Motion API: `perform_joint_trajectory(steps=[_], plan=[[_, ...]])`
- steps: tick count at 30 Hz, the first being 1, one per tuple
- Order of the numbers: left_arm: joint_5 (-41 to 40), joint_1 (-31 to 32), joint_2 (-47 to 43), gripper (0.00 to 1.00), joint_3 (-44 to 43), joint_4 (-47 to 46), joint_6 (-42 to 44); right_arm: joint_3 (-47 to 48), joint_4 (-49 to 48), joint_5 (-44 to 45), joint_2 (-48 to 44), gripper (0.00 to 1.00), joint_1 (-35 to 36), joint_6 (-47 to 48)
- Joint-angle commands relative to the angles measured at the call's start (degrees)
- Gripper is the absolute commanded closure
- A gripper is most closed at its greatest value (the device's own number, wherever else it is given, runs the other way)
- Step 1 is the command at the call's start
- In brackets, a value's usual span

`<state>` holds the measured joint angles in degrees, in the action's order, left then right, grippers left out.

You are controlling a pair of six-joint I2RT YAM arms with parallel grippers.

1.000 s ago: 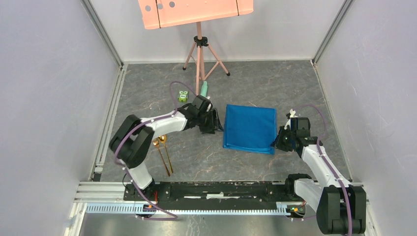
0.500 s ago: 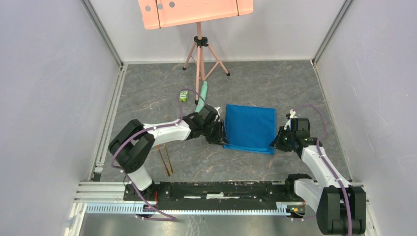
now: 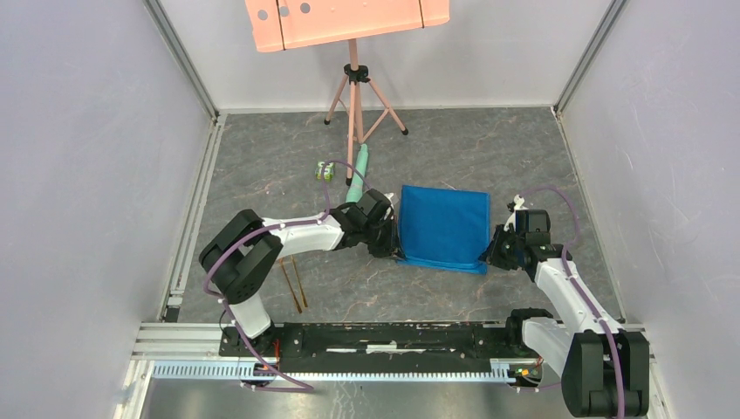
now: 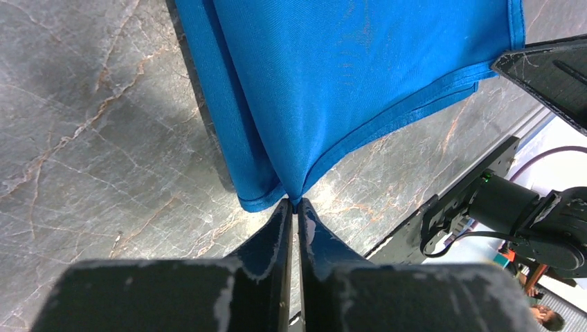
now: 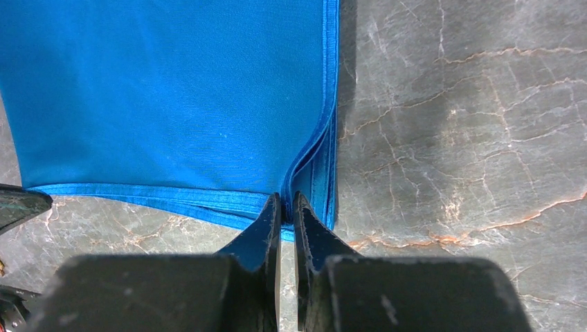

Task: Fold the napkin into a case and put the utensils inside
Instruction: Smooth out the square-folded napkin at the center of the board.

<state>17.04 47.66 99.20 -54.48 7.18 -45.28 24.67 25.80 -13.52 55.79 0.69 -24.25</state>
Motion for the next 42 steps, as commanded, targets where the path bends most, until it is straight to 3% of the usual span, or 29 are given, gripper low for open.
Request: perform_joint_trajectory(steps=[1, 5, 17, 30, 33, 39, 42], plan=[[-0.4, 0.0, -1.8, 0.91, -1.9, -0.5, 0.4, 2.9, 1.5, -0.2, -1.5, 1.00, 0.0, 1.0], [-0.6, 0.0, -4.1, 0.97, -0.7, 0.3, 0.6, 3.8, 2.7, -0.9, -2.3, 1.00, 0.1, 1.2], [-1.2, 0.1, -7.2, 0.98, 2.3, 0.4, 0.4, 2.8, 3.4, -1.6, -2.9, 1.00, 0.1, 1.2], [1.4, 0.1, -5.2, 0.90, 4.8, -1.5, -0.8, -0.4, 3.6, -0.4, -2.6, 0.99, 0.0, 1.3], [1.6, 0.1, -5.9, 0.84, 5.6, -0.2, 0.4, -0.8, 5.1, 0.9, -3.0, 0.94, 0.1, 2.1], [1.6, 0.1, -14.0, 0.58, 5.3, 7.5, 5.6, 4.0, 11.5, 2.1, -4.9, 0.65, 0.1, 6.0], [2.8, 0.1, -14.7, 0.53, 3.0, 8.4, 6.4, 6.5, 9.5, 1.2, -4.8, 0.54, 0.1, 7.6]])
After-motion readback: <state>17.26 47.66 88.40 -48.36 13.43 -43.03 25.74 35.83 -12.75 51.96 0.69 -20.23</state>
